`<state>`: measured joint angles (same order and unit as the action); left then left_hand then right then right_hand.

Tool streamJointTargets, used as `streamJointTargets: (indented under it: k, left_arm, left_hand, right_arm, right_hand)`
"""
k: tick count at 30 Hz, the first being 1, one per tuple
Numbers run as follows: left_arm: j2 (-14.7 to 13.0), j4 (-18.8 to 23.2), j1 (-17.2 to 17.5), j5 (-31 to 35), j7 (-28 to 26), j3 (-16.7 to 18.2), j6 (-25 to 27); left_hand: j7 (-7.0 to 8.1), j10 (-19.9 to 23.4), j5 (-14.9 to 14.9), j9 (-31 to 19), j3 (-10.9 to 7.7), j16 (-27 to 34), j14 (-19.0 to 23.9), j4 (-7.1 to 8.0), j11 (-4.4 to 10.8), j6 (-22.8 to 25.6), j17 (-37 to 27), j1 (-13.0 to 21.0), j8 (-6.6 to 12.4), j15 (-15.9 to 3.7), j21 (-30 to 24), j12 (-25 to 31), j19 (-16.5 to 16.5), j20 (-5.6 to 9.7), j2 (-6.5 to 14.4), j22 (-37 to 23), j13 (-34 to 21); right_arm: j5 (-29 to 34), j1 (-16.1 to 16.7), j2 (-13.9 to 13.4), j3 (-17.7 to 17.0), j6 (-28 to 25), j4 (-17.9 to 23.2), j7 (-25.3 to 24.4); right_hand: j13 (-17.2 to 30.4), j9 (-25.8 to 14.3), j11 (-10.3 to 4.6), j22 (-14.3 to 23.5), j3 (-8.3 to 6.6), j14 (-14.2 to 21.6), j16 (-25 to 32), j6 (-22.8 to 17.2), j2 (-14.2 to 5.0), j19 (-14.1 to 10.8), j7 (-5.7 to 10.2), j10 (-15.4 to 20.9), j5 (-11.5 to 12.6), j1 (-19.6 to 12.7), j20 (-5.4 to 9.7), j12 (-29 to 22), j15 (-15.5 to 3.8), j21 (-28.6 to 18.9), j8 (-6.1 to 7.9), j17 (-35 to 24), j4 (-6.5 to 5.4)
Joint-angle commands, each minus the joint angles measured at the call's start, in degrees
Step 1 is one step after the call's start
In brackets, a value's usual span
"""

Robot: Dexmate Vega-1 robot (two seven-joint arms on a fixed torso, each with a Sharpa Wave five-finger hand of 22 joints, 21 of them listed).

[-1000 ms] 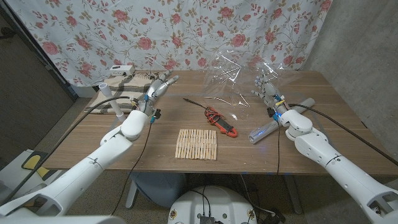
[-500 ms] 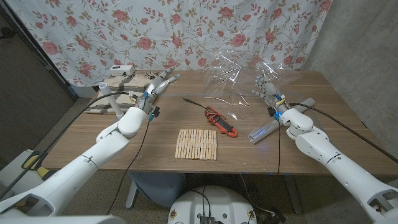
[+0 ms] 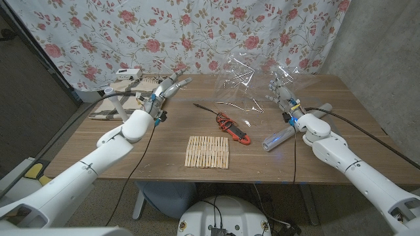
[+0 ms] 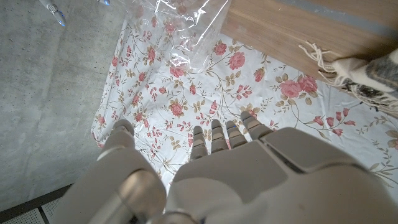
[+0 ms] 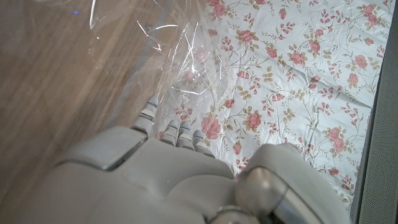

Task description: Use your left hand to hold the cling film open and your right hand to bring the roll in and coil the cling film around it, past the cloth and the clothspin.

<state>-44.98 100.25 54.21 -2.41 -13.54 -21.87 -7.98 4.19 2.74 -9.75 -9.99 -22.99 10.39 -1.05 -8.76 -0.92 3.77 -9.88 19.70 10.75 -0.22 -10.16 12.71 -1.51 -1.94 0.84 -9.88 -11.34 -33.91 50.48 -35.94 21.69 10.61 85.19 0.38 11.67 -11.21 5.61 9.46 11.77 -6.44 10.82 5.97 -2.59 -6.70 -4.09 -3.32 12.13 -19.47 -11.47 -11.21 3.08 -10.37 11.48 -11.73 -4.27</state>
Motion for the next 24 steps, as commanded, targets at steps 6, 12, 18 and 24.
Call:
streamJointTargets:
  k: [6, 12, 18, 24]
  left_arm:
    - [-3.59, 2.13, 0.9, 5.12, -0.91, 1.49, 0.39]
    - [-5.85, 5.06, 1.97, 8.73, -1.5, 2.33, 3.28]
    - [-7.4, 6.68, 2.9, 9.46, -0.93, 3.43, 4.05]
    - [-9.56, 9.79, 4.21, 13.97, -1.66, 3.94, 6.64]
  left_hand:
    - [0.55, 0.46, -0.19, -0.34, 0.07, -0.05, -0.38, -0.1, 0.2, 0.39, -0.13, 0.92, 0.05, -0.58, -0.16, 0.03, 0.41, -0.52, -0.1, 0.06, -0.11]
    - [0.57, 0.54, -0.2, -0.35, 0.03, 0.01, -0.28, -0.12, 0.44, 0.42, -0.13, 1.05, 0.05, -0.72, -0.22, 0.05, 0.44, -0.61, -0.06, 0.06, -0.12]
    - [0.59, 0.91, -0.2, -0.35, 0.02, 0.05, -0.19, -0.11, 0.66, 0.44, -0.12, 1.15, 0.05, -0.67, -0.29, 0.18, 0.49, -0.77, -0.04, 0.05, -0.13]
    - [0.76, 1.3, -0.23, -0.36, 0.01, -0.14, -0.8, -0.09, 0.65, 0.62, -0.12, 1.27, 0.1, -0.69, -0.13, 0.31, 1.21, -0.77, -0.01, 0.05, -0.14]
  right_arm:
    - [1.01, -0.21, -0.64, 0.34, -0.96, 1.07, -0.7]
    - [1.14, -0.39, -0.5, 0.41, -1.02, 0.89, -0.83]
    - [1.28, -0.94, -0.21, 0.74, -1.3, 0.46, -0.69]
    - [3.25, -1.43, -0.77, 1.44, -1.73, 0.61, -1.39]
  right_hand:
    - [0.01, -0.12, 0.23, 0.27, -0.15, -0.36, 0.28, 0.26, -0.31, 0.32, -0.2, -0.57, 0.33, -0.56, -0.52, -0.07, -0.05, -0.08, -0.18, 0.1, 0.33]
    - [-0.01, -0.12, 0.28, 0.27, -0.16, -0.35, 0.31, 0.24, -0.34, 0.32, -0.23, -0.59, 0.33, -0.58, -0.53, -0.08, -0.08, -0.1, -0.16, 0.13, 0.35]
    - [-0.02, -0.11, 0.29, 0.27, -0.17, -0.4, 0.33, 0.25, -0.36, 0.32, -0.25, -0.56, 0.32, -0.6, -0.54, -0.12, -0.04, -0.12, -0.16, 0.15, 0.39]
    - [-0.03, -0.11, 0.26, 0.27, -0.2, -0.38, 0.36, 0.27, -0.41, 0.33, -0.23, -0.55, 0.32, -0.64, -0.55, -0.15, -0.1, -0.14, -0.15, 0.18, 0.42]
